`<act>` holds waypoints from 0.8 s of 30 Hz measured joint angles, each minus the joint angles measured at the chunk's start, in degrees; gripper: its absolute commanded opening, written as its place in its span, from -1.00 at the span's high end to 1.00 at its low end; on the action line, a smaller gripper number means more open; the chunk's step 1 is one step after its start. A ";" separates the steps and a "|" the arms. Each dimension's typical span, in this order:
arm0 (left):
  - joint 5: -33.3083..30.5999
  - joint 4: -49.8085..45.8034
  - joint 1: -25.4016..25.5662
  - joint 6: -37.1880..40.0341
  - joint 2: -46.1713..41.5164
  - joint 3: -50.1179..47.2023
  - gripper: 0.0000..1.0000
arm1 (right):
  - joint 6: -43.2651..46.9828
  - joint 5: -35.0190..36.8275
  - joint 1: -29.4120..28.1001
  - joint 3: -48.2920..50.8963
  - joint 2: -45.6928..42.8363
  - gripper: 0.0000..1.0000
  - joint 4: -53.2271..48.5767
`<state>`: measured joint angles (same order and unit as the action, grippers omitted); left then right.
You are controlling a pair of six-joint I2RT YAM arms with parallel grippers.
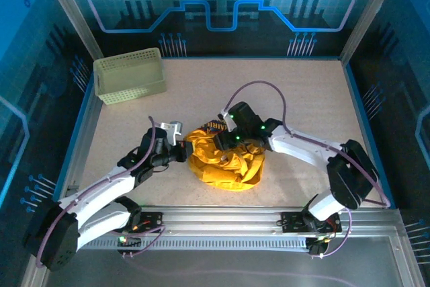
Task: Fold the inside-out t-shirt
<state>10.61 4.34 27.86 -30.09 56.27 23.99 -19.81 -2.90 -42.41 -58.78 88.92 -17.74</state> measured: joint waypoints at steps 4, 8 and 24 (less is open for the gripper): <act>0.20 0.28 0.00 0.00 -0.02 0.00 1.00 | 0.48 1.05 0.00 -0.04 2.08 -0.24 -0.28; 0.24 0.33 0.00 0.00 -0.02 0.00 1.00 | 0.79 2.56 0.02 -1.05 4.98 -0.09 -0.35; 0.17 -1.70 -0.52 0.57 -0.42 3.37 1.00 | 1.88 4.81 0.74 -3.10 -7.78 1.00 -4.57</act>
<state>10.79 2.63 27.33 -29.52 55.86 27.35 -17.93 1.91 -41.67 -61.89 81.14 -22.31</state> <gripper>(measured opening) 0.058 0.066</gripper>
